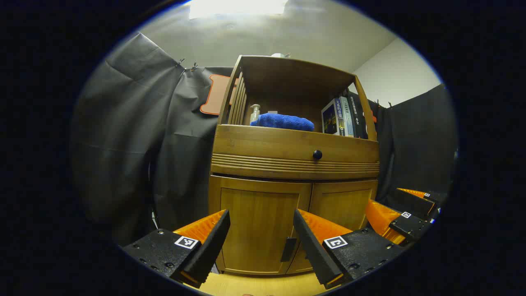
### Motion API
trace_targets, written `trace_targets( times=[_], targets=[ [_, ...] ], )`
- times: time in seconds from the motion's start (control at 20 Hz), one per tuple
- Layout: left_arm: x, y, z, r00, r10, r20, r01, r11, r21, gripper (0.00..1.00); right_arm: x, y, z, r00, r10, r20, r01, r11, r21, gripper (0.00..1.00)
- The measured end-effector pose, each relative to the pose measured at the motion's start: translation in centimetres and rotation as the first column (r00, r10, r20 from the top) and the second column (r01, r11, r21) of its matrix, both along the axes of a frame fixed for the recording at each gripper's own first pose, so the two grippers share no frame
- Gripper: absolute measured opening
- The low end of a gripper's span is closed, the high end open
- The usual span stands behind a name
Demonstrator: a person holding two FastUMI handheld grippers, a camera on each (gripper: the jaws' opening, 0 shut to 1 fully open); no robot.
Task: Open the right door of the double-door shoe cabinet with the right hand, and open the left door with the left hand.
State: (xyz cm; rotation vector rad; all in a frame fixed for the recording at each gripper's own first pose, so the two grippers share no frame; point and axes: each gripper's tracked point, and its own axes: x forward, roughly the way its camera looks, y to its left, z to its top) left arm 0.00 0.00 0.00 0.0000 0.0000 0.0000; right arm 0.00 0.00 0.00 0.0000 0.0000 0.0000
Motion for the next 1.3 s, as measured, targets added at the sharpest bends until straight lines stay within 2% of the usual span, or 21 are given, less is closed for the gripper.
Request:
trace_targets(
  times=[0.2,0.85,0.95,1.0,1.3],
  targets=[
    [1.2,0.4,0.1,1.0,0.028,0.012,-0.028,1.0,0.013,0.95,1.3,0.0,-0.4,1.0,0.019,-0.008,-0.019,1.0,0.007,0.97],
    [3.1,0.1,-1.2,0.999,0.045,-0.02,-0.045,0.999,0.017,0.95,3.6,-1.2,-2.4,0.999,0.015,-0.036,-0.014,0.999,0.043,0.97],
    [3.0,0.2,-1.4,0.998,0.051,-0.025,-0.05,0.999,0.019,0.92,3.7,-1.2,-3.1,0.999,0.018,-0.05,-0.015,0.999,0.043,0.97],
    [2.9,0.2,-1.5,0.998,0.054,-0.027,-0.054,0.998,0.021,0.95,3.9,-1.2,-3.7,0.998,0.017,-0.062,-0.014,0.999,0.041,0.97],
    [2.0,2.4,-1.7,0.993,0.112,-0.031,-0.11,0.991,0.074,0.95,5.6,0.0,-8.8,0.983,0.047,-0.177,-0.038,0.998,0.052,0.97]
  ],
)
